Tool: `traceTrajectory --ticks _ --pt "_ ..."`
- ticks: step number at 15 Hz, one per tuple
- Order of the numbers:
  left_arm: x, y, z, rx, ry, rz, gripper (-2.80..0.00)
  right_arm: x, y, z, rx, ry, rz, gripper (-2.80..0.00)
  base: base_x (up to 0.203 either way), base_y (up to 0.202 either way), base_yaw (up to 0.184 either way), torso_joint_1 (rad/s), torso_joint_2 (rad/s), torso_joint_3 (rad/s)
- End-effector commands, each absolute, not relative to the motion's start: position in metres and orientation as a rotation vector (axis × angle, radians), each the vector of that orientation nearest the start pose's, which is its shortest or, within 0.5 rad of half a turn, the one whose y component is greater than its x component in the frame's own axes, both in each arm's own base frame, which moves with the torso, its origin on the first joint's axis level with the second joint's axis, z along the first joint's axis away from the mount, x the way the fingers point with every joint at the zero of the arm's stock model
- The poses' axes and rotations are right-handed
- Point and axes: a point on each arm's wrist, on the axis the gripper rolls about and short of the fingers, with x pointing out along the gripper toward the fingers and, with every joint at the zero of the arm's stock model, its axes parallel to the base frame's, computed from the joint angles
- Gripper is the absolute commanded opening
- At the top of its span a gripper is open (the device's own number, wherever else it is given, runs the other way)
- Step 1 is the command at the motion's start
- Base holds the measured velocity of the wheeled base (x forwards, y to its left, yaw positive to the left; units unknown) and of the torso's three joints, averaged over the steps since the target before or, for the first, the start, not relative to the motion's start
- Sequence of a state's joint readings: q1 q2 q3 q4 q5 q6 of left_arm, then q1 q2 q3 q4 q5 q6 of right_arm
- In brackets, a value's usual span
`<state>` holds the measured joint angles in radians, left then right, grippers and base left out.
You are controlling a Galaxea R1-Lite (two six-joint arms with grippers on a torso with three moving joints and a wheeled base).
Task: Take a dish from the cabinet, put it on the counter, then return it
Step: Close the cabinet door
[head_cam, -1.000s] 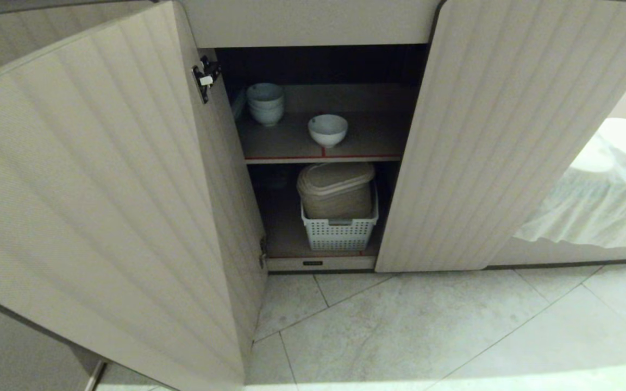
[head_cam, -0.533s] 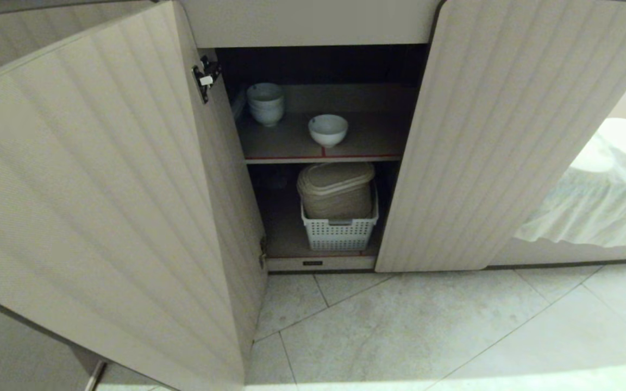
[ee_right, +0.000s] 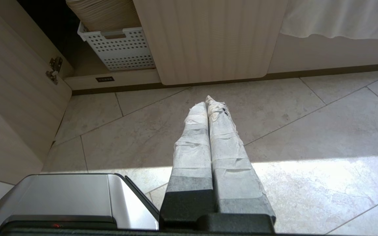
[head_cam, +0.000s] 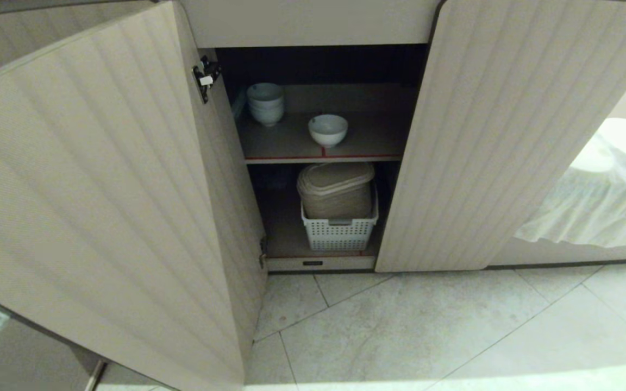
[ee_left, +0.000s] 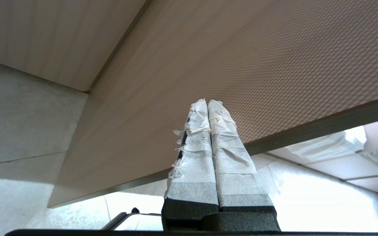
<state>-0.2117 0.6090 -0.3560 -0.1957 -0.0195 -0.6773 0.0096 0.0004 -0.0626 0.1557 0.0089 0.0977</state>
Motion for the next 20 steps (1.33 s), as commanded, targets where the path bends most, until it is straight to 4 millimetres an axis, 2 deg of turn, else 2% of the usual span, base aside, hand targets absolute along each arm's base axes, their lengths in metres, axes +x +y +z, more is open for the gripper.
traceTrajectory --ticks 1,8,14,20 --pt "0.043 -0.01 0.196 -0.674 0.132 -0.214 -2.8 -0.028 0.0 0.077 0.098 0.094 0.015 -2.8 0.0 0.0 0.0 0.0 0.0 0.0" --pt "0.044 -0.012 0.195 -0.675 0.169 -0.296 -2.8 -0.028 0.0 0.077 0.098 0.096 0.014 -2.8 0.0 0.0 0.0 0.0 0.0 0.0" --pt "0.042 -0.016 0.197 -0.689 0.219 -0.459 -2.8 -0.028 0.0 0.077 0.098 0.094 0.015 -2.8 0.0 0.0 0.0 0.0 0.0 0.0" --pt "0.055 -0.024 0.201 -0.682 0.254 -0.551 -2.8 -0.028 0.0 0.077 0.098 0.095 0.015 -2.8 0.0 0.0 0.0 0.0 0.0 0.0"
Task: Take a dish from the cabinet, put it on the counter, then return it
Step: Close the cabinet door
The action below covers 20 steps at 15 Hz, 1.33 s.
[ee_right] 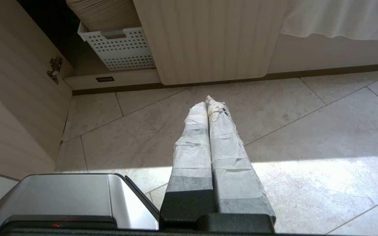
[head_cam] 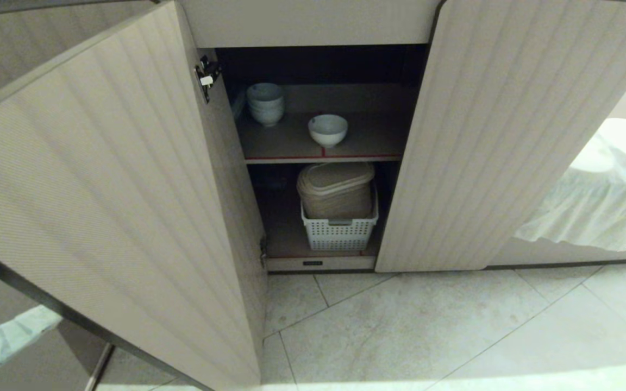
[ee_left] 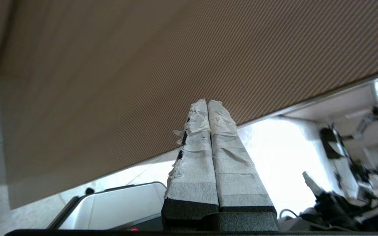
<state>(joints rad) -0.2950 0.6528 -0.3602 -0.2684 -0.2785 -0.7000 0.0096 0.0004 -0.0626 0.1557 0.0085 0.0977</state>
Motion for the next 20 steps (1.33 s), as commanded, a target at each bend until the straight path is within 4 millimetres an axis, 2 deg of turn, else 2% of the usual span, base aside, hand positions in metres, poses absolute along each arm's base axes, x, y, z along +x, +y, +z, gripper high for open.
traceTrajectory --ticks 1,9,20 --pt "0.059 -0.026 0.202 -0.682 0.256 -0.555 -2.8 -0.028 0.0 0.077 0.098 0.094 0.014 -2.8 0.0 0.0 0.0 0.0 0.0 0.0" --pt "0.072 -0.032 0.201 -0.677 0.287 -0.568 -2.8 -0.028 0.0 0.077 0.098 0.096 0.015 -2.8 0.0 0.0 0.0 0.0 0.0 0.0" --pt "0.096 -0.045 0.212 -0.673 0.279 -0.611 -2.8 -0.028 0.0 0.077 0.098 0.095 0.015 -2.8 0.0 0.0 0.0 0.0 0.0 0.0"
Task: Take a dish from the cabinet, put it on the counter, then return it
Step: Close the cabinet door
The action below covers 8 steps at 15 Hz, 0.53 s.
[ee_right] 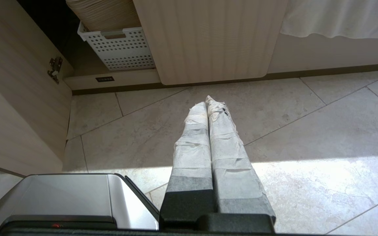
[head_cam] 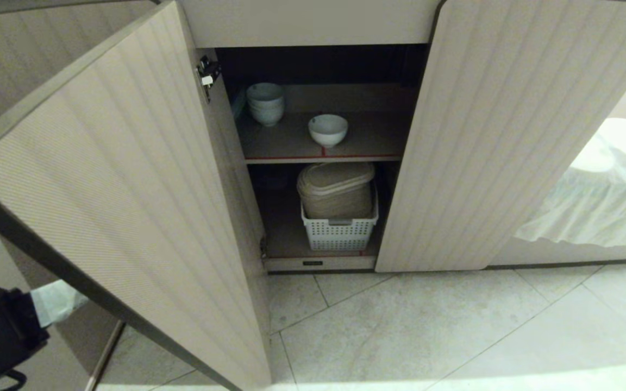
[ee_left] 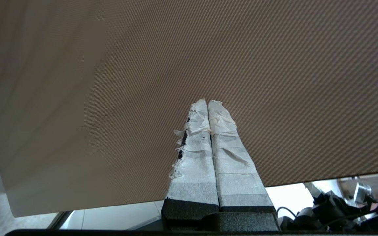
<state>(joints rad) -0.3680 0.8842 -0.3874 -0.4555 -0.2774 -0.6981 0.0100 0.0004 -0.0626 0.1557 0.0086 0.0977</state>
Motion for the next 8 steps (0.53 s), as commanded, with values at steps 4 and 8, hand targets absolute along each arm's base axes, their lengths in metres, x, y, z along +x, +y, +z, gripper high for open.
traceTrajectory --ticks 4,8 --pt "0.102 -0.05 0.218 -0.672 0.264 -0.641 -2.8 -0.028 0.0 0.077 0.098 0.095 0.015 -2.8 0.0 0.0 0.0 0.0 0.0 0.0" --pt "0.112 -0.056 0.223 -0.675 0.233 -0.664 -2.8 -0.028 0.0 0.077 0.098 0.095 0.014 -2.8 0.0 0.0 0.0 0.0 0.0 0.0"
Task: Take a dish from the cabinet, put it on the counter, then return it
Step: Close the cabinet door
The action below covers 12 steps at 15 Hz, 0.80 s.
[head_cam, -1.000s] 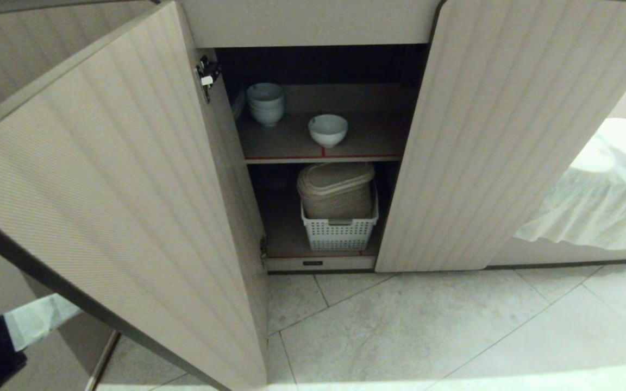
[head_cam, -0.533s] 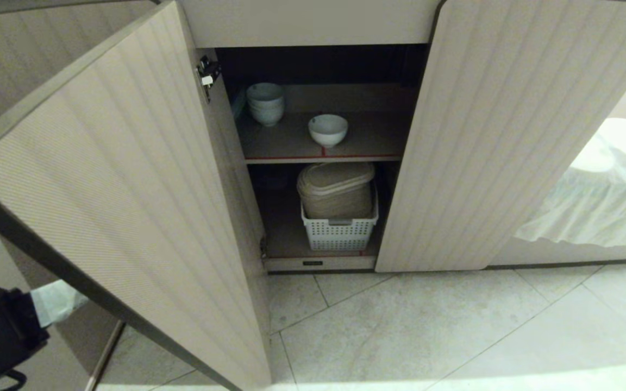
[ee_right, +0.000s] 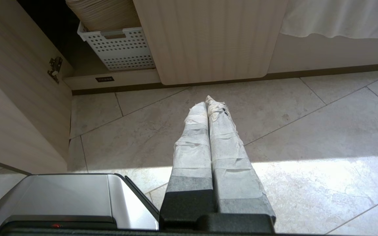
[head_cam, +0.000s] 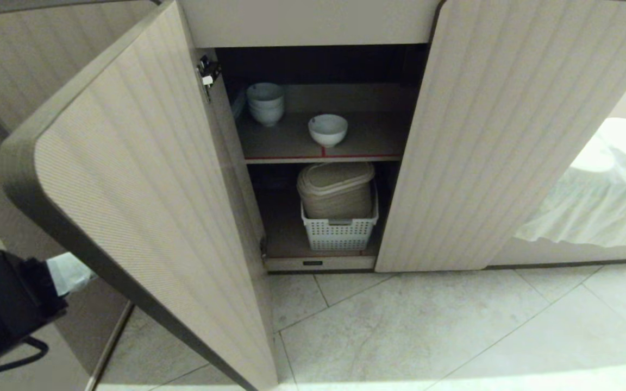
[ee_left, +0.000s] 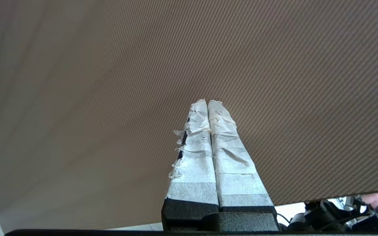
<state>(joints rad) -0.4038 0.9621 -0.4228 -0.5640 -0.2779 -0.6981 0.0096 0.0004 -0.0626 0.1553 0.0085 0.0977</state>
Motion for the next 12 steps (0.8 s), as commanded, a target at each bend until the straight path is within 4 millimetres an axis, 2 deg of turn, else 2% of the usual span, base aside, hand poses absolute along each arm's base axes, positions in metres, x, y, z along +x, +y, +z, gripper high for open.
traceTrajectory --ticks 1,12 --pt "0.113 -0.057 0.222 -0.673 0.241 -0.667 -2.8 -0.028 0.0 0.077 0.098 0.094 0.015 -2.8 0.0 0.0 0.0 0.0 0.0 0.0" --pt "0.136 -0.07 0.231 -0.67 0.236 -0.69 -2.8 -0.028 0.0 0.077 0.098 0.095 0.015 -2.8 0.0 0.0 0.0 0.0 0.0 0.0"
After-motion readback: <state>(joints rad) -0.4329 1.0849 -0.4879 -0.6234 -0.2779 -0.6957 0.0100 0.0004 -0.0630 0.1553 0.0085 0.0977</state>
